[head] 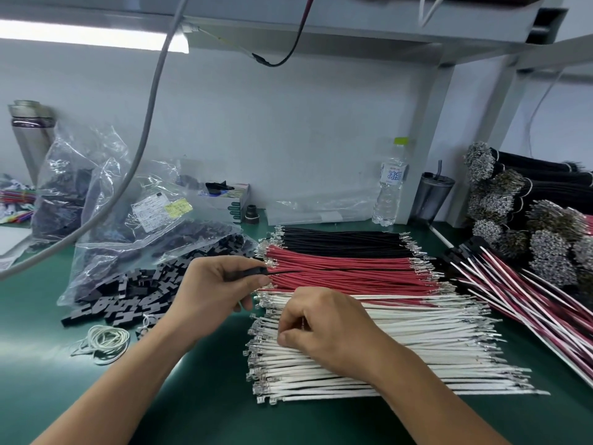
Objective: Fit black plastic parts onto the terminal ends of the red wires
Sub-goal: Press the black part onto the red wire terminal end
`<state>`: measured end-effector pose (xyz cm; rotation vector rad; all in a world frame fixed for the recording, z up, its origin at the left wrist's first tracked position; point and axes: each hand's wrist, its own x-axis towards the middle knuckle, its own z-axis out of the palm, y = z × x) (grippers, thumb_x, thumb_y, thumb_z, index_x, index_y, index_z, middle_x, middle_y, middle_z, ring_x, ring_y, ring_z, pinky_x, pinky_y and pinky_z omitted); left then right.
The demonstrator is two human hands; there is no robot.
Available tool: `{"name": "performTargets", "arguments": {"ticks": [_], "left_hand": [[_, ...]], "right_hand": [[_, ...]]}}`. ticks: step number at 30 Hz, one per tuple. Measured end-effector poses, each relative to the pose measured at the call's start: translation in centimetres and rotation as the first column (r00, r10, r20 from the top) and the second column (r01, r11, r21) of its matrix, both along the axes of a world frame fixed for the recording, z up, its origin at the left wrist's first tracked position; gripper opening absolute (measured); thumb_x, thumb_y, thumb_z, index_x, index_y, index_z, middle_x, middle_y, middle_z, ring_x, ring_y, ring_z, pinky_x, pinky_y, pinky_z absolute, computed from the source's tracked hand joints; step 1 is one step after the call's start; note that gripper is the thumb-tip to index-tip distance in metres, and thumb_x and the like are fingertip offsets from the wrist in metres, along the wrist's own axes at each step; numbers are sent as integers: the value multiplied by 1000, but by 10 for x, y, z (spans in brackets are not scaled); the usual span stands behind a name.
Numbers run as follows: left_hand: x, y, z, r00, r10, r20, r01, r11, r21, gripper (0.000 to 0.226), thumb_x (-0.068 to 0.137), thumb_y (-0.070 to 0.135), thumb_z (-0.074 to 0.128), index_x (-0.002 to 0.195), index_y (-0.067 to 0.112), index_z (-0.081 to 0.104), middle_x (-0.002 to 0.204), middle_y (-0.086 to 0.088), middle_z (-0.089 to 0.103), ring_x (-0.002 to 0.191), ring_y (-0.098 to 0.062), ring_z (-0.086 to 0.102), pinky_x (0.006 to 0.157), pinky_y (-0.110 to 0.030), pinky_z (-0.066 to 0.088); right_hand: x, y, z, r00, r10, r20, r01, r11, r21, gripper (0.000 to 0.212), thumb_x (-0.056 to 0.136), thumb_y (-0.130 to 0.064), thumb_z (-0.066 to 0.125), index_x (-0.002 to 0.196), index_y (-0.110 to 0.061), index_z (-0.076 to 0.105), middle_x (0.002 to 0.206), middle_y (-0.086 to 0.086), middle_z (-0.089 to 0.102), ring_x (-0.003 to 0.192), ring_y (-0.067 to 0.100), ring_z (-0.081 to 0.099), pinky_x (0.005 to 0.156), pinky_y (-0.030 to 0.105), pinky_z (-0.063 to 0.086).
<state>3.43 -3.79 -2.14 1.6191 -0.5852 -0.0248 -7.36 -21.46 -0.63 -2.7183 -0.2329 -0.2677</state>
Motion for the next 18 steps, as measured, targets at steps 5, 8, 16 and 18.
{"name": "performTargets", "arguments": {"ticks": [5, 8, 16, 18], "left_hand": [[1, -1, 0, 1000, 13, -1, -13, 1000, -5, 17, 76, 12, 85, 86, 26, 83, 63, -10, 74, 49, -17, 62, 49, -26, 52], [3, -1, -1, 999, 31, -4, -32, 999, -16, 19, 77, 12, 86, 87, 27, 83, 64, -11, 74, 48, -16, 62, 49, -26, 52], [3, 0, 0, 999, 19, -27, -20, 999, -37, 13, 76, 11, 86, 87, 18, 83, 66, -13, 74, 48, -17, 62, 48, -24, 52], [0, 1, 3, 999, -12, -48, 9, 998, -63, 16, 74, 11, 85, 89, 15, 83, 69, -13, 75, 49, -17, 61, 49, -23, 53]], "right_hand": [[-4, 1, 5, 999, 35, -33, -37, 996, -78, 12, 93, -43, 65, 87, -33, 65, 92, -20, 54, 96, 4, 51, 88, 36, 46], [-5, 1, 7, 997, 31, -73, -37, 996, -83, 14, 90, -46, 68, 85, -34, 64, 93, -19, 55, 95, 3, 52, 87, 34, 46], [-1, -9, 10, 1000, -12, -6, 13, 975, 222, 13, 100, -34, 58, 87, -37, 54, 81, -17, 60, 74, -1, 56, 69, 22, 45], [1, -12, 12, 995, -62, 75, 29, 922, 386, 11, 98, -27, 62, 89, -32, 62, 75, -18, 61, 69, 0, 57, 63, 18, 45]]}}
